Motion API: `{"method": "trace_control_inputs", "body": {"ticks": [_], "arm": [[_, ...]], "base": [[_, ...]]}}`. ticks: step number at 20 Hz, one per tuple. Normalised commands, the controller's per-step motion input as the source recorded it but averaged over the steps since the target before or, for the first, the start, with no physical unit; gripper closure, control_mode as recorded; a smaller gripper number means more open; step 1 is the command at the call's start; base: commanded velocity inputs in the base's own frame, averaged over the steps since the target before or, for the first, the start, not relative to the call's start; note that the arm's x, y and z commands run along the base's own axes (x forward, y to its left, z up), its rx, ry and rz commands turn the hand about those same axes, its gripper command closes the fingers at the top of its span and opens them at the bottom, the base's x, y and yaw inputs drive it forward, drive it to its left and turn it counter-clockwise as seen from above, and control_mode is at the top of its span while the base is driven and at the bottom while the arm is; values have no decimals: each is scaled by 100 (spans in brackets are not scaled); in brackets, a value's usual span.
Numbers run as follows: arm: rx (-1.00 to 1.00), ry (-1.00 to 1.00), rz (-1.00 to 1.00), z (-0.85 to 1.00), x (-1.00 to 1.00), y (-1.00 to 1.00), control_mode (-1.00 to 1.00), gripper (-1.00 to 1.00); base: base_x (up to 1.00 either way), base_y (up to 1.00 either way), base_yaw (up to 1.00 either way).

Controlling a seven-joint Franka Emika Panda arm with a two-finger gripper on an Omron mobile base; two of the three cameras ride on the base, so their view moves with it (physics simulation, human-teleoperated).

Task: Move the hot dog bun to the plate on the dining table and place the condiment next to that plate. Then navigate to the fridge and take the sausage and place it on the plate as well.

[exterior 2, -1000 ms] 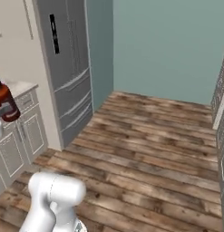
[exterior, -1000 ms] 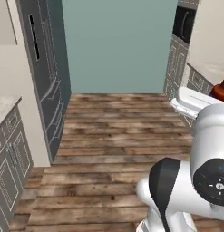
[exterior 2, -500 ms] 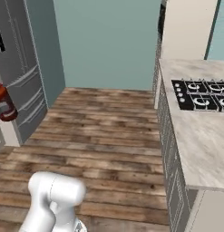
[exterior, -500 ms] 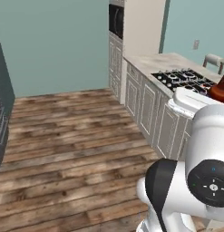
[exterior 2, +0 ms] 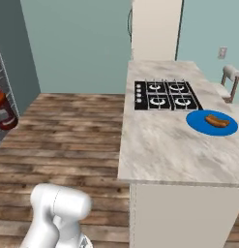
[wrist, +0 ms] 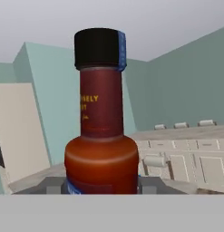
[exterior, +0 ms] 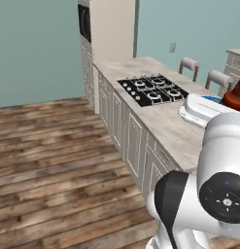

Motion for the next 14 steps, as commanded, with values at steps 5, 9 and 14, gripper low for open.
{"method": "trace_control_inputs", "body": {"ticks": [5,9,14], "arm": [[0,0,0,0,0,0,100,100],[0,0,0,0,0,0,100,100],[0,0,0,0,0,0,100,100]], "base": [[2,-100,-3],[13,-100,-1],[49,-100,0]]}}
